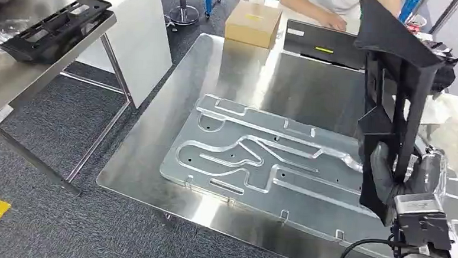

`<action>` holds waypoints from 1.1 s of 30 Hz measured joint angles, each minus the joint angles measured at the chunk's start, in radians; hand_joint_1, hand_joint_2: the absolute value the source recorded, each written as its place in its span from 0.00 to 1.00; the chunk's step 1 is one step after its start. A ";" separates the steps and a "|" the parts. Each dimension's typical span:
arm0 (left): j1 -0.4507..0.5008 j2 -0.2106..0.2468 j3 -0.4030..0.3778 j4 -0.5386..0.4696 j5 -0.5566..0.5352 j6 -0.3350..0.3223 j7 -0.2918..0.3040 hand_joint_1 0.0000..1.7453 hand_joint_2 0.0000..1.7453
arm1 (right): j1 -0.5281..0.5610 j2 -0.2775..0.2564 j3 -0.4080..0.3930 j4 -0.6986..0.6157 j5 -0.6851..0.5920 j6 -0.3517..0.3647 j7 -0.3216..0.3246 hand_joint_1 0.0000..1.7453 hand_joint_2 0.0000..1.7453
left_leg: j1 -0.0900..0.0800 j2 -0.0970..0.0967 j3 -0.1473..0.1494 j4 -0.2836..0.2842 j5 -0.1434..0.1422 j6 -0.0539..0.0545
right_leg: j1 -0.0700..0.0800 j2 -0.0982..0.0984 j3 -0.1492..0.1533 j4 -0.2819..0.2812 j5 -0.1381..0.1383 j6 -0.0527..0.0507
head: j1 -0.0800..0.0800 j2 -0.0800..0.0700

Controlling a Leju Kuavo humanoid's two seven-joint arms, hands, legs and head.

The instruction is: Take the parts from the cabinet and place them on the table.

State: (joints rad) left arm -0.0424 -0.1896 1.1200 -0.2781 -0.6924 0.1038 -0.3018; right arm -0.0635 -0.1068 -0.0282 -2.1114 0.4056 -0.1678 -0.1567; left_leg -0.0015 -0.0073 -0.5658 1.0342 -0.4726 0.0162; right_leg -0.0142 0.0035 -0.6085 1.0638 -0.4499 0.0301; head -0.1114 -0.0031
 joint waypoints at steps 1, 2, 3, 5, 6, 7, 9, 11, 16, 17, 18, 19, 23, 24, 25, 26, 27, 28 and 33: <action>0.000 0.001 0.000 0.000 -0.002 -0.004 -0.002 0.00 1.00 | -0.014 -0.008 0.000 0.007 0.035 0.013 0.027 1.00 1.00 | 0.002 -0.001 -0.004 -0.001 0.000 -0.005 | 0.002 -0.001 0.007 -0.022 -0.014 -0.011 | 0.000 0.000; -0.001 0.002 0.000 0.000 -0.004 -0.008 -0.003 0.00 1.00 | -0.026 -0.015 0.000 0.020 0.076 0.034 0.058 1.00 1.00 | 0.002 0.000 -0.005 -0.005 0.001 -0.009 | 0.003 0.000 0.004 -0.020 -0.012 -0.015 | 0.000 0.000; -0.002 0.002 0.000 0.000 -0.007 -0.012 -0.006 0.00 1.00 | -0.037 -0.023 0.000 0.036 0.114 0.062 0.085 1.00 1.00 | 0.003 0.002 -0.002 -0.009 0.001 -0.013 | 0.004 0.002 0.003 -0.020 -0.014 -0.019 | 0.000 0.000; -0.003 0.007 0.000 0.000 -0.008 -0.022 -0.008 0.00 1.00 | -0.065 -0.038 0.005 0.079 0.171 0.127 0.127 1.00 1.00 | 0.003 0.002 0.000 0.003 -0.017 -0.027 | -0.006 -0.001 0.017 -0.036 -0.010 -0.033 | 0.000 0.000; -0.003 0.008 0.000 0.000 -0.008 -0.024 -0.009 0.00 1.00 | -0.085 -0.043 0.010 0.093 0.182 0.143 0.135 1.00 1.00 | 0.003 0.002 -0.018 0.045 -0.040 -0.029 | -0.006 -0.001 0.021 -0.039 -0.012 -0.041 | 0.000 0.000; -0.003 0.008 0.000 0.000 -0.008 -0.027 -0.009 0.00 1.00 | -0.105 -0.054 0.024 0.127 0.210 0.190 0.161 1.00 1.00 | 0.004 0.002 -0.058 0.122 -0.075 -0.031 | -0.005 -0.002 0.022 -0.039 -0.014 -0.045 | 0.000 0.000; -0.003 0.010 0.001 0.000 -0.008 -0.031 -0.007 0.00 1.00 | -0.138 -0.072 0.062 0.185 0.248 0.261 0.191 1.00 1.00 | 0.005 0.002 -0.144 0.283 -0.132 -0.034 | -0.001 -0.003 0.026 -0.038 -0.018 -0.051 | 0.000 0.000; -0.003 0.013 0.003 0.000 -0.008 -0.031 -0.003 0.00 1.00 | -0.161 -0.082 0.094 0.233 0.264 0.293 0.206 1.00 1.00 | 0.005 0.002 -0.172 0.309 -0.107 -0.034 | 0.003 -0.003 0.033 -0.038 -0.022 -0.052 | 0.000 0.000; -0.004 0.021 0.008 0.000 -0.008 -0.031 0.005 0.00 1.00 | -0.216 -0.091 0.158 0.318 0.279 0.325 0.219 1.00 1.00 | -0.001 0.002 -0.039 -0.002 0.037 -0.013 | 0.013 0.002 0.048 -0.032 -0.041 -0.040 | 0.000 0.000; -0.007 0.021 0.009 0.001 -0.008 -0.031 0.007 0.00 1.00 | -0.221 -0.092 0.170 0.333 0.282 0.330 0.222 1.00 1.00 | 0.000 0.002 -0.044 0.003 0.036 -0.010 | 0.011 0.002 0.045 -0.035 -0.038 -0.034 | 0.000 0.000; -0.006 0.021 0.010 0.001 -0.008 -0.031 0.008 0.00 1.00 | -0.224 -0.091 0.184 0.347 0.286 0.332 0.223 1.00 1.00 | -0.001 0.001 -0.045 0.001 0.035 -0.007 | 0.011 0.002 0.046 -0.037 -0.038 -0.030 | 0.000 0.000; -0.005 0.021 0.011 0.001 -0.009 -0.031 0.009 0.00 1.00 | -0.231 -0.091 0.198 0.360 0.292 0.333 0.223 1.00 1.00 | -0.002 0.001 -0.044 -0.002 0.035 -0.004 | 0.011 0.002 0.048 -0.040 -0.038 -0.025 | 0.000 0.000; -0.011 0.022 0.015 0.002 -0.013 -0.031 0.012 0.00 1.00 | -0.261 -0.091 0.238 0.409 0.310 0.339 0.226 1.00 1.00 | 0.010 0.003 -0.030 -0.021 0.042 0.012 | 0.005 -0.001 -0.023 0.114 -0.127 -0.005 | 0.000 0.000; -0.011 0.022 0.016 0.002 -0.013 -0.031 0.011 0.00 1.00 | -0.261 -0.090 0.249 0.422 0.315 0.341 0.226 1.00 1.00 | 0.009 0.003 -0.030 -0.021 0.040 0.012 | 0.002 -0.001 -0.068 0.200 -0.158 -0.001 | 0.000 0.000; -0.011 0.022 0.016 0.003 -0.013 -0.031 0.011 0.00 1.00 | -0.261 -0.090 0.260 0.434 0.319 0.344 0.224 1.00 1.00 | 0.010 0.003 -0.030 -0.020 0.040 0.013 | 0.000 -0.001 -0.099 0.252 -0.167 0.002 | 0.000 0.000; -0.011 0.022 0.017 0.003 -0.015 -0.032 0.011 0.00 1.00 | -0.262 -0.088 0.270 0.445 0.323 0.346 0.222 1.00 1.00 | 0.010 0.002 -0.028 -0.020 0.038 0.013 | -0.002 -0.001 -0.109 0.257 -0.150 0.005 | 0.000 0.000; -0.011 0.022 0.018 0.003 -0.016 -0.032 0.011 0.00 1.00 | -0.265 -0.088 0.277 0.454 0.327 0.347 0.219 1.00 1.00 | 0.011 0.001 -0.026 -0.019 0.037 0.012 | -0.003 -0.002 -0.095 0.218 -0.114 0.005 | 0.000 0.000; -0.010 0.022 0.020 0.003 -0.017 -0.033 0.010 0.00 1.00 | -0.269 -0.087 0.284 0.463 0.331 0.349 0.216 1.00 1.00 | 0.011 0.001 -0.022 -0.018 0.034 0.009 | -0.004 -0.002 -0.063 0.144 -0.067 0.003 | 0.000 0.000; -0.013 0.022 0.023 0.007 -0.019 -0.035 0.004 0.00 1.00 | -0.288 -0.080 0.315 0.483 0.339 0.356 0.201 1.00 1.00 | 0.013 0.001 -0.009 -0.022 0.027 -0.015 | 0.015 -0.001 0.029 -0.047 -0.007 -0.026 | 0.000 0.000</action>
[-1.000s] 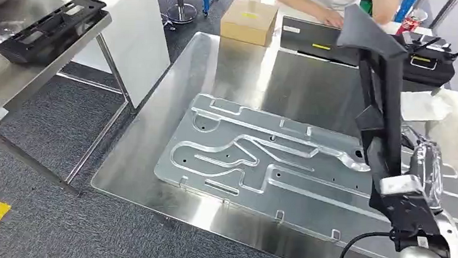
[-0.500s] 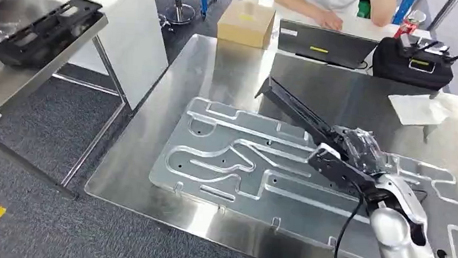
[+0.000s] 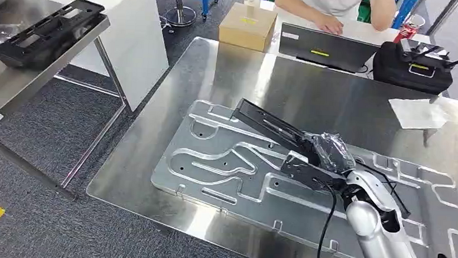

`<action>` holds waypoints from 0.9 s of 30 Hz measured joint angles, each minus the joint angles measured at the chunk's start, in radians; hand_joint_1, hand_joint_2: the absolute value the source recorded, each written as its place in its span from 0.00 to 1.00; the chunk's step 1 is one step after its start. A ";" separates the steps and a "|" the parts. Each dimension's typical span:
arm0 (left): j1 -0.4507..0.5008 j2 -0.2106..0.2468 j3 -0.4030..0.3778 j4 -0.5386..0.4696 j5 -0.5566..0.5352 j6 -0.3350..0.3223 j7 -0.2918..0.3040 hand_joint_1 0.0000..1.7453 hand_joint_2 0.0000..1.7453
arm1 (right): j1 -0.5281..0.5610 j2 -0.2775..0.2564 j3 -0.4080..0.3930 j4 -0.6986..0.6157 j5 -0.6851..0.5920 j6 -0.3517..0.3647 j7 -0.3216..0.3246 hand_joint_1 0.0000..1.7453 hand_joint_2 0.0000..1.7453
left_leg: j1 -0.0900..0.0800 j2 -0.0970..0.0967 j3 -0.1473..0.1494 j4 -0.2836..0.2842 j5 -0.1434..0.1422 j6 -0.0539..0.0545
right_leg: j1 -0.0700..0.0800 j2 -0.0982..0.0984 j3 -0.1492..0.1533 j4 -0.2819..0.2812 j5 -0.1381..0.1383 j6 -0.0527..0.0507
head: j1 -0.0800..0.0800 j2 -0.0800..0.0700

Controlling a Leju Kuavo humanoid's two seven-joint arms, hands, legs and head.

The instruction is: Take the parts from the cabinet and place them on the table.

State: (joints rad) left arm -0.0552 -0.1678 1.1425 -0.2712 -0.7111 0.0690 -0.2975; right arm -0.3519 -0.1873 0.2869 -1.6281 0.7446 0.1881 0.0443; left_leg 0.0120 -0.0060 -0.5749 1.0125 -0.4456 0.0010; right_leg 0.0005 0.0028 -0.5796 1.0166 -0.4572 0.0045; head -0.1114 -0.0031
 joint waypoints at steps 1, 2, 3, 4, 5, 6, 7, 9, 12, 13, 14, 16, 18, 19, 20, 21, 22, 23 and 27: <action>0.000 0.000 0.000 0.000 0.000 0.000 0.000 0.00 1.00 | -0.003 0.002 0.005 0.002 0.001 0.001 -0.001 1.00 1.00 | 0.003 0.000 0.005 -0.005 0.002 -0.008 | 0.003 0.000 0.001 -0.002 0.000 -0.008 | 0.000 0.000; -0.001 0.000 0.001 0.000 0.000 0.000 -0.001 0.00 1.00 | -0.007 0.003 0.009 0.004 0.002 0.005 -0.003 1.00 1.00 | -0.001 0.000 0.009 -0.007 0.001 -0.015 | -0.004 0.000 0.012 -0.018 0.008 -0.018 | 0.000 0.000; 0.000 0.002 0.001 0.000 0.000 0.000 -0.001 0.00 1.00 | -0.010 0.006 0.015 0.009 0.003 0.010 -0.005 0.00 1.00 | 0.003 0.001 0.006 0.012 -0.009 -0.017 | -0.008 -0.007 0.021 -0.032 0.016 -0.023 | 0.000 0.000; -0.001 0.002 0.002 0.000 0.000 0.000 -0.002 0.00 1.00 | -0.015 0.007 0.019 0.019 0.005 0.013 -0.008 0.00 1.00 | 0.002 0.001 -0.014 0.059 -0.046 -0.018 | -0.009 -0.007 0.022 -0.036 0.019 -0.032 | 0.000 0.000; -0.001 0.002 0.002 0.000 -0.002 0.000 -0.003 0.00 1.00 | -0.017 0.009 0.025 0.031 0.005 0.016 -0.011 0.00 1.00 | 0.003 0.000 -0.048 0.133 -0.091 -0.020 | -0.010 -0.008 0.020 -0.036 0.021 -0.033 | 0.000 0.000; 0.000 0.002 0.002 0.001 -0.002 0.000 -0.003 0.00 1.00 | -0.015 0.010 0.032 0.044 0.005 0.019 -0.017 0.00 1.00 | 0.005 0.000 -0.083 0.210 -0.129 -0.024 | -0.009 -0.009 0.017 -0.036 0.022 -0.032 | 0.000 0.000; 0.001 0.002 0.002 0.003 -0.003 0.000 -0.005 0.00 0.00 | -0.010 0.010 0.041 0.063 0.005 0.022 -0.020 0.00 1.00 | 0.006 0.001 -0.113 0.278 -0.157 -0.028 | -0.010 -0.010 0.013 -0.035 0.024 -0.030 | 0.000 0.000; 0.004 0.003 0.002 0.004 -0.003 -0.001 -0.010 0.00 0.00 | 0.003 0.010 0.049 0.093 0.005 0.021 -0.027 0.00 1.00 | 0.013 0.002 -0.108 0.275 -0.135 -0.036 | -0.015 -0.011 0.004 -0.030 0.029 -0.022 | 0.000 0.000; 0.003 0.005 0.003 0.004 -0.003 -0.001 -0.013 0.00 0.00 | 0.005 0.010 0.056 0.123 0.002 0.018 -0.035 0.00 1.00 | 0.032 0.002 0.027 0.022 -0.031 -0.056 | -0.030 -0.009 -0.016 0.002 0.022 0.001 | 0.000 0.000; 0.002 0.002 0.003 0.008 -0.003 -0.003 -0.013 0.00 0.00 | 0.005 0.006 0.056 0.129 0.001 0.016 -0.035 0.00 1.00 | 0.020 -0.006 0.023 0.020 -0.045 -0.050 | -0.026 -0.004 -0.025 0.011 0.018 0.013 | 0.000 0.000; 0.003 0.002 0.003 0.008 -0.003 -0.003 -0.014 0.00 0.00 | 0.006 0.005 0.057 0.134 0.000 0.016 -0.036 0.00 1.00 | 0.023 -0.010 0.020 0.020 -0.039 -0.030 | -0.024 -0.001 -0.027 0.016 0.018 0.017 | 0.003 0.000; 0.004 0.004 0.004 0.009 -0.003 -0.005 -0.016 0.00 0.00 | 0.007 0.005 0.062 0.141 -0.005 0.013 -0.037 0.00 1.00 | 0.015 -0.007 0.019 0.023 -0.038 -0.016 | -0.030 0.002 -0.027 0.005 0.028 0.032 | 0.002 0.000; 0.003 0.005 0.004 0.009 -0.005 -0.010 -0.016 0.00 0.00 | 0.008 0.000 0.063 0.147 -0.008 0.012 -0.035 0.00 1.00 | 0.020 -0.005 0.017 0.016 -0.026 0.002 | -0.034 0.001 -0.030 0.010 0.022 0.040 | 0.003 0.000; 0.003 0.005 0.004 0.009 -0.007 -0.012 -0.016 0.00 0.00 | 0.008 -0.003 0.063 0.148 -0.009 0.012 -0.035 0.00 1.00 | 0.019 -0.005 0.016 0.016 -0.025 0.007 | -0.034 -0.002 -0.044 0.046 -0.005 0.041 | 0.003 0.000; 0.003 0.005 0.004 0.009 -0.008 -0.015 -0.016 0.00 0.00 | 0.008 -0.006 0.063 0.149 -0.009 0.011 -0.035 0.00 1.00 | 0.017 -0.005 0.015 0.016 -0.025 0.010 | -0.033 -0.002 -0.080 0.122 -0.048 0.042 | 0.003 0.000; 0.003 0.006 0.004 0.009 -0.010 -0.017 -0.016 0.00 0.00 | 0.011 -0.008 0.063 0.151 -0.009 0.011 -0.035 0.00 1.00 | 0.014 -0.005 0.014 0.016 -0.025 0.012 | -0.031 -0.002 -0.123 0.212 -0.087 0.043 | 0.003 0.000; 0.004 0.006 0.004 0.010 -0.011 -0.019 -0.016 0.00 0.00 | 0.017 -0.012 0.063 0.153 -0.009 0.011 -0.034 0.00 1.00 | 0.011 -0.004 0.014 0.016 -0.026 0.014 | -0.030 -0.002 -0.161 0.288 -0.113 0.043 | 0.003 0.000; 0.004 0.007 0.004 0.010 -0.014 -0.022 -0.016 0.00 0.00 | 0.025 -0.014 0.063 0.155 -0.009 0.011 -0.031 0.00 1.00 | 0.008 -0.005 0.015 0.016 -0.027 0.015 | -0.029 -0.002 -0.184 0.330 -0.117 0.040 | 0.003 0.000; 0.003 0.008 0.003 0.010 -0.023 -0.029 -0.018 0.00 0.00 | 0.035 -0.021 0.062 0.152 -0.008 0.008 -0.024 0.00 1.00 | 0.000 -0.006 0.027 0.016 -0.036 0.016 | -0.012 -0.002 -0.075 0.081 0.036 0.005 | 0.003 0.000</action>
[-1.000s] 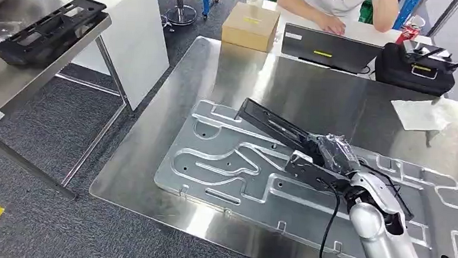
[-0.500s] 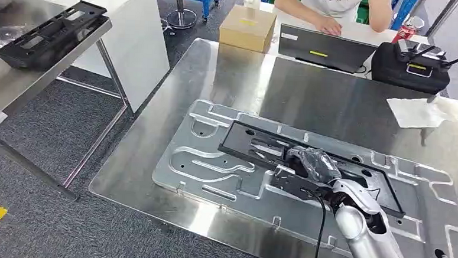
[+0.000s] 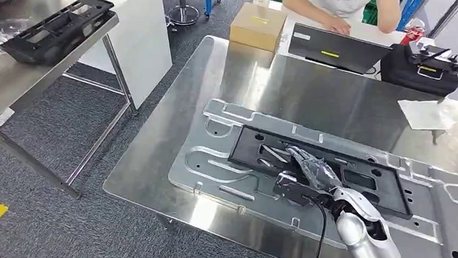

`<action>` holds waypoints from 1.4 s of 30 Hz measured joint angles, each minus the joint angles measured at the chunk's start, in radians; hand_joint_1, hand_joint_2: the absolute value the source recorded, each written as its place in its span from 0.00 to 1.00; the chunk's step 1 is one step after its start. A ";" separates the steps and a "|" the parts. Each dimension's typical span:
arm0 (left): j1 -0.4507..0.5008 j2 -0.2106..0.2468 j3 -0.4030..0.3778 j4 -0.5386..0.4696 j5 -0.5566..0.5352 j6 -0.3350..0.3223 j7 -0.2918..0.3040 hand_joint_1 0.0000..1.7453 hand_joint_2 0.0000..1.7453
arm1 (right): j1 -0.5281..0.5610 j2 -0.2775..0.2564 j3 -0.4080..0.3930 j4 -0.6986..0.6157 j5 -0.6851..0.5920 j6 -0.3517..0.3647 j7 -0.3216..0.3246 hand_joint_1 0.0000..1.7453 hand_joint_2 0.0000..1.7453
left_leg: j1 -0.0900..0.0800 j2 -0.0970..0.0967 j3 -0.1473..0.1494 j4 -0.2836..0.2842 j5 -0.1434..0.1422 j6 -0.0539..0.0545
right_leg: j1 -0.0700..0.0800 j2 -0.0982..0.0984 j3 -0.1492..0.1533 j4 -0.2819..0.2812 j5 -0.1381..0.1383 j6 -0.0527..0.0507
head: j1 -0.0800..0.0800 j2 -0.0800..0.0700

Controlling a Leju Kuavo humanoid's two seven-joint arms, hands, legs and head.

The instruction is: Take the parts from the cabinet and place them on the table.

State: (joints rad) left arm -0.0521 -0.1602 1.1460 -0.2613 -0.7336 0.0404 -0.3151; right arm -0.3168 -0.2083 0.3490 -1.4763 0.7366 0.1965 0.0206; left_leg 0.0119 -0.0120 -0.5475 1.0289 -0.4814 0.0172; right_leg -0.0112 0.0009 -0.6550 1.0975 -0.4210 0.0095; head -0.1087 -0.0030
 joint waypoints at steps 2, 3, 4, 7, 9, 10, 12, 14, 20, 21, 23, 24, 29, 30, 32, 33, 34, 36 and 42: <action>-0.002 0.000 0.000 0.005 -0.003 -0.006 -0.002 0.00 0.00 | 0.003 -0.007 -0.001 -0.008 0.001 -0.001 0.001 0.00 1.00 | -0.006 -0.002 -0.002 0.001 -0.006 -0.008 | 0.011 -0.001 0.027 -0.064 -0.004 -0.012 | 0.000 0.000; -0.002 0.002 0.000 0.005 -0.003 -0.007 -0.002 0.00 0.00 | 0.007 -0.011 -0.003 -0.013 0.001 -0.003 0.003 0.00 1.00 | -0.002 -0.001 -0.001 -0.003 -0.006 -0.013 | 0.013 -0.001 0.026 -0.062 -0.005 -0.013 | 0.000 0.000; 0.000 0.002 0.000 0.005 -0.003 -0.008 -0.002 0.00 0.00 | 0.011 -0.014 -0.004 -0.018 0.001 -0.004 0.003 0.00 1.00 | -0.001 -0.001 0.001 -0.006 -0.007 -0.019 | 0.015 0.000 0.027 -0.062 -0.007 -0.015 | 0.000 0.000; -0.001 0.004 0.000 0.005 -0.003 -0.010 -0.005 0.00 0.00 | 0.023 -0.021 -0.007 -0.039 0.001 -0.009 0.004 0.00 1.00 | -0.004 0.005 -0.002 0.023 -0.035 -0.034 | 0.002 -0.002 0.047 -0.092 -0.002 -0.027 | 0.000 0.000; -0.001 0.005 0.000 0.005 -0.002 -0.010 -0.005 0.00 0.00 | 0.029 -0.024 -0.010 -0.047 -0.001 -0.023 0.002 0.00 1.00 | -0.002 0.006 -0.073 0.161 -0.106 -0.038 | 0.003 -0.003 0.050 -0.091 -0.003 -0.033 | 0.000 0.000; -0.001 0.005 0.000 0.006 -0.001 -0.010 -0.005 0.00 0.00 | 0.034 -0.024 -0.010 -0.052 -0.002 -0.029 -0.002 0.00 1.00 | -0.001 0.006 -0.113 0.236 -0.135 -0.040 | 0.005 -0.003 0.050 -0.090 -0.005 -0.036 | 0.000 0.000; 0.001 0.005 0.000 0.006 0.000 -0.007 -0.004 0.00 0.00 | 0.047 -0.024 -0.012 -0.067 -0.002 -0.048 -0.005 0.00 1.00 | -0.001 0.006 -0.153 0.297 -0.129 -0.042 | 0.008 -0.003 0.050 -0.088 -0.008 -0.038 | 0.000 0.000; 0.001 0.006 0.000 0.006 0.002 -0.006 -0.004 0.00 0.00 | 0.059 -0.024 -0.017 -0.095 0.000 -0.075 -0.011 0.00 1.00 | -0.001 0.006 -0.103 0.173 -0.042 -0.037 | 0.009 0.000 0.054 -0.083 -0.013 -0.035 | 0.000 0.000; 0.002 0.008 0.005 0.006 0.002 -0.003 -0.005 0.00 0.00 | 0.100 -0.024 -0.044 -0.216 0.014 -0.136 -0.015 0.00 1.00 | -0.012 0.006 -0.024 -0.005 0.019 -0.009 | 0.009 0.000 0.054 -0.076 -0.020 -0.012 | 0.000 0.000; 0.002 0.007 0.005 0.006 0.002 -0.004 -0.005 0.00 0.00 | 0.105 -0.024 -0.049 -0.231 0.015 -0.141 -0.015 0.00 1.00 | -0.005 0.006 -0.019 -0.019 0.027 0.000 | 0.016 -0.001 0.055 -0.076 -0.020 -0.005 | 0.000 0.000; 0.001 0.002 0.006 0.006 0.002 -0.004 -0.005 0.00 0.00 | 0.117 -0.025 -0.069 -0.284 0.013 -0.153 -0.021 0.00 1.00 | 0.000 0.008 -0.012 -0.031 0.034 0.009 | 0.008 0.001 0.038 -0.028 -0.063 0.003 | 0.000 0.000; 0.001 0.002 0.007 0.006 0.002 -0.004 -0.005 0.00 0.00 | 0.121 -0.025 -0.077 -0.299 0.003 -0.157 -0.023 0.00 1.00 | 0.001 0.008 -0.012 -0.031 0.034 0.009 | 0.005 0.001 0.006 0.039 -0.102 0.007 | 0.000 0.000; 0.003 0.000 0.018 0.006 0.002 -0.009 -0.005 0.00 0.00 | 0.191 -0.025 -0.125 -0.400 -0.166 -0.142 -0.056 0.00 1.00 | 0.004 0.006 -0.008 -0.029 0.029 0.003 | -0.015 -0.001 -0.049 0.152 -0.105 0.026 | 0.000 0.000; 0.003 -0.001 0.020 0.006 0.002 -0.012 -0.005 0.00 0.00 | 0.201 -0.025 -0.136 -0.420 -0.217 -0.131 -0.065 0.00 1.00 | 0.007 0.006 -0.006 -0.026 0.026 -0.002 | -0.018 -0.001 -0.001 0.057 -0.057 0.028 | 0.000 0.000; 0.004 -0.002 0.024 0.006 0.002 -0.017 -0.005 0.00 0.00 | 0.226 -0.025 -0.161 -0.461 -0.344 -0.108 -0.087 0.00 1.00 | 0.003 0.003 -0.009 -0.015 0.020 -0.016 | -0.017 0.002 0.059 -0.064 -0.034 0.030 | 0.000 0.000; 0.003 -0.002 0.024 0.006 0.002 -0.019 -0.007 0.00 0.00 | 0.241 -0.025 -0.169 -0.477 -0.391 -0.105 -0.097 0.00 1.00 | 0.002 0.002 -0.013 -0.009 0.021 -0.021 | -0.013 0.007 0.054 -0.067 -0.026 0.017 | 0.000 0.000; 0.004 -0.002 0.024 0.006 0.002 -0.023 -0.010 0.00 0.00 | 0.259 -0.025 -0.179 -0.495 -0.435 -0.107 -0.109 0.00 1.00 | 0.002 0.002 -0.014 -0.012 0.022 -0.026 | -0.011 0.006 0.051 -0.063 -0.028 0.013 | 0.000 0.000; 0.008 -0.002 0.027 0.006 0.002 -0.025 -0.012 0.00 0.00 | 0.284 -0.023 -0.196 -0.528 -0.490 -0.124 -0.132 0.00 1.00 | 0.003 0.001 -0.013 -0.015 0.023 -0.037 | -0.011 0.006 0.048 -0.062 -0.025 0.000 | 0.000 0.000; 0.007 -0.004 0.032 0.006 -0.001 -0.024 -0.014 0.00 0.00 | 0.326 0.005 -0.259 -0.612 -0.540 -0.179 -0.154 0.00 0.00 | 0.006 0.007 -0.124 0.303 -0.175 -0.045 | 0.003 -0.003 0.025 -0.067 -0.003 -0.039 | 0.000 0.000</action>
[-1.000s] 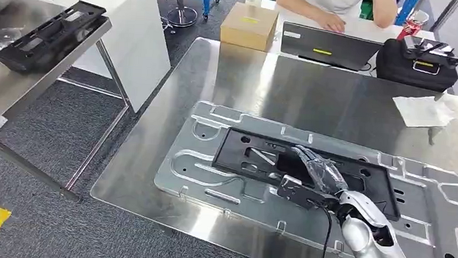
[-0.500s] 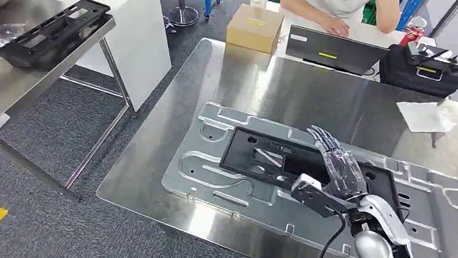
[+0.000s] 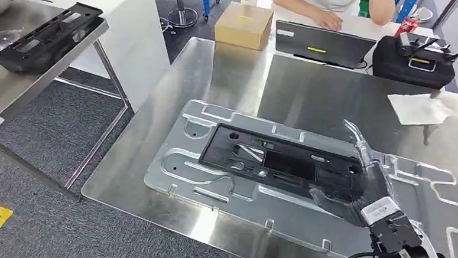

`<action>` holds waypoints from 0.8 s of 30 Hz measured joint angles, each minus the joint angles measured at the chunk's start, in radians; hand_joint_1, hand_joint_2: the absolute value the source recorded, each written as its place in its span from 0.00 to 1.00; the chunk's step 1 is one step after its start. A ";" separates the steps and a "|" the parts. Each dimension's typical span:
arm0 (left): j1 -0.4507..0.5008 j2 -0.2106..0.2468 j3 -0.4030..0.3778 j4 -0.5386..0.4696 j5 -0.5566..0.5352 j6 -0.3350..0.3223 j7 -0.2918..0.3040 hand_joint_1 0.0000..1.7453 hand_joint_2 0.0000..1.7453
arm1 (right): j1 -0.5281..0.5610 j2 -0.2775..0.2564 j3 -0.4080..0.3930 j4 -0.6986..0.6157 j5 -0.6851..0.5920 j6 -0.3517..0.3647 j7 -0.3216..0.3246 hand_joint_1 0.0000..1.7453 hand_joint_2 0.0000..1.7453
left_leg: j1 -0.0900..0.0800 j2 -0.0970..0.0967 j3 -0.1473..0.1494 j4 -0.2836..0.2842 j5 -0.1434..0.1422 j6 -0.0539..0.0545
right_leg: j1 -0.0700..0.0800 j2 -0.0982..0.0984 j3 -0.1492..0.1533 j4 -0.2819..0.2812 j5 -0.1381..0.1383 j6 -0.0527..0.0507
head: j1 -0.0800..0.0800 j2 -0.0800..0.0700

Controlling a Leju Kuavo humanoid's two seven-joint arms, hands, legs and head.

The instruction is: Take the parts from the cabinet and place them on the table.

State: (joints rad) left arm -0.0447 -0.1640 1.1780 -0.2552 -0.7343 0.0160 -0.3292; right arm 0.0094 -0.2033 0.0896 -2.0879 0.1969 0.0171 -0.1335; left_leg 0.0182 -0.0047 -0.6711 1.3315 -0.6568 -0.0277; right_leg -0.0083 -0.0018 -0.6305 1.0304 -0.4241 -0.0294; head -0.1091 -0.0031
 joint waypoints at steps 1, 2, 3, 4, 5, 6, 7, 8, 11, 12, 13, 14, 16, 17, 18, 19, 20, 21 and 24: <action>0.001 0.000 0.000 0.000 -0.002 0.000 -0.002 0.00 0.00 | 0.010 0.008 -0.011 -0.014 0.005 -0.009 0.000 0.00 0.00 | 0.000 0.000 0.011 -0.003 0.008 0.005 | 0.006 0.000 -0.005 0.000 0.005 -0.002 | 0.000 0.000; 0.001 0.000 0.000 0.000 -0.004 -0.003 -0.004 0.00 0.00 | 0.020 0.015 -0.021 -0.026 0.015 -0.017 0.000 0.00 0.00 | -0.003 0.000 0.045 -0.051 0.032 0.012 | 0.011 0.000 -0.010 0.001 0.009 -0.003 | 0.000 0.000; 0.001 0.000 0.000 0.000 -0.010 -0.005 -0.006 0.00 0.00 | 0.032 0.026 -0.033 -0.042 0.032 -0.029 0.000 0.00 0.00 | -0.009 0.000 0.103 -0.146 0.071 0.024 | 0.016 0.000 -0.015 0.001 0.015 -0.004 | 0.000 0.000; 0.000 0.000 0.000 0.000 -0.013 -0.007 -0.008 0.00 0.00 | 0.044 0.035 -0.046 -0.059 0.044 -0.037 0.000 0.00 0.00 | -0.016 0.000 0.167 -0.250 0.107 0.039 | 0.020 0.001 -0.018 0.001 0.021 -0.004 | 0.000 0.000; -0.003 0.005 0.000 -0.001 -0.018 -0.009 -0.008 0.00 0.00 | 0.058 0.043 -0.058 -0.073 0.050 -0.042 0.000 0.00 0.00 | -0.024 0.001 0.209 -0.328 0.106 0.057 | 0.016 -0.001 -0.019 0.001 0.026 -0.003 | 0.000 0.000; -0.004 0.006 0.000 -0.001 -0.020 -0.011 -0.009 0.00 0.00 | 0.074 0.048 -0.068 -0.085 0.055 -0.047 -0.001 0.00 0.00 | -0.025 0.008 0.207 -0.333 0.115 0.051 | 0.022 -0.002 -0.020 0.000 0.031 0.004 | 0.000 0.000; -0.006 0.004 -0.002 -0.001 -0.027 -0.014 -0.012 0.00 0.00 | 0.093 0.053 -0.084 -0.100 0.060 -0.055 -0.005 0.00 0.00 | -0.030 0.007 0.205 -0.335 0.122 0.049 | 0.016 -0.005 -0.021 -0.001 0.036 0.011 | 0.000 0.000; -0.005 0.004 -0.002 -0.001 -0.031 -0.017 -0.012 0.00 0.00 | 0.112 0.058 -0.098 -0.112 0.060 -0.060 -0.012 0.00 0.00 | -0.034 0.006 0.203 -0.335 0.127 0.051 | 0.011 -0.008 -0.021 -0.002 0.042 0.017 | 0.000 0.000; -0.003 0.004 -0.005 0.000 -0.041 -0.024 -0.012 0.00 0.00 | 0.174 0.062 -0.140 -0.148 0.046 -0.085 -0.048 0.00 0.00 | -0.020 0.012 0.193 -0.364 0.173 0.059 | 0.011 -0.002 -0.031 0.005 0.020 0.033 | 0.000 0.000; -0.003 0.005 -0.006 0.000 -0.043 -0.024 -0.012 0.00 0.00 | 0.194 0.062 -0.152 -0.155 0.040 -0.089 -0.055 0.00 0.00 | -0.017 0.013 0.180 -0.365 0.184 0.066 | 0.010 0.002 -0.045 0.048 -0.041 0.036 | 0.000 0.000; -0.004 0.006 -0.008 0.000 -0.046 -0.024 -0.012 0.00 0.00 | 0.214 0.063 -0.173 -0.162 0.027 -0.097 -0.068 0.00 0.00 | -0.017 0.014 0.168 -0.365 0.195 0.065 | 0.004 0.002 -0.064 0.117 -0.104 0.044 | 0.000 0.000; -0.004 0.006 -0.009 0.000 -0.049 -0.024 -0.012 0.00 0.00 | 0.238 0.063 -0.188 -0.168 0.015 -0.102 -0.079 0.00 0.00 | -0.016 0.014 0.153 -0.364 0.205 0.064 | -0.003 0.002 -0.080 0.193 -0.154 0.052 | 0.000 0.000; -0.002 0.006 -0.010 0.000 -0.053 -0.026 -0.012 0.00 0.00 | 0.286 0.063 -0.225 -0.181 -0.006 -0.108 -0.096 0.00 0.00 | -0.014 0.015 0.121 -0.358 0.224 0.058 | -0.014 0.002 -0.083 0.283 -0.170 0.067 | 0.000 0.000; -0.002 0.005 -0.010 0.000 -0.053 -0.026 -0.013 0.00 0.00 | 0.304 0.063 -0.238 -0.185 -0.012 -0.108 -0.101 0.00 0.00 | -0.010 0.017 0.106 -0.353 0.231 0.053 | -0.020 0.002 -0.056 0.265 -0.142 0.074 | 0.000 0.000; -0.003 0.005 -0.010 0.000 -0.053 -0.026 -0.013 0.00 0.00 | 0.321 0.064 -0.251 -0.191 -0.015 -0.109 -0.107 0.00 0.00 | -0.004 0.017 0.091 -0.344 0.235 0.046 | -0.025 0.001 -0.009 0.211 -0.107 0.082 | 0.000 0.000; -0.003 0.005 -0.010 0.000 -0.053 -0.026 -0.013 0.00 0.00 | 0.339 0.065 -0.264 -0.198 -0.015 -0.109 -0.111 0.00 0.00 | 0.002 0.017 0.075 -0.331 0.239 0.040 | -0.033 0.000 0.061 0.117 -0.079 0.092 | 0.000 0.000; -0.004 0.005 -0.010 0.000 -0.053 -0.025 -0.014 0.00 0.00 | 0.349 0.066 -0.275 -0.202 -0.011 -0.111 -0.111 0.00 0.00 | 0.005 0.007 0.061 -0.315 0.243 0.030 | -0.044 0.025 0.129 0.016 -0.098 0.099 | 0.000 0.000; -0.005 0.006 -0.010 0.000 -0.052 -0.024 -0.014 0.00 0.00 | 0.356 0.067 -0.281 -0.204 0.007 -0.115 -0.112 0.00 0.00 | 0.004 0.005 0.044 -0.308 0.245 0.021 | -0.036 0.054 0.152 -0.024 -0.122 0.095 | 0.000 0.000; -0.010 0.005 -0.009 0.000 -0.049 -0.019 -0.017 0.00 0.00 | 0.393 0.085 -0.308 -0.213 0.080 -0.137 -0.114 0.00 0.00 | 0.001 -0.016 0.044 -0.312 0.270 -0.002 | -0.028 0.044 0.133 -0.007 -0.110 0.060 | -0.001 0.000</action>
State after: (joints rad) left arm -0.0552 -0.1591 1.1688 -0.2552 -0.7832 -0.0027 -0.3460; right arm 0.4024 -0.1186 -0.2182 -2.3011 0.2766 -0.1198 -0.2480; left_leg 0.0191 -0.0202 -0.6275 1.0198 -0.3865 -0.0298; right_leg -0.0366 0.0418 -0.4973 1.0235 -0.5338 0.0301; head -0.1102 -0.0031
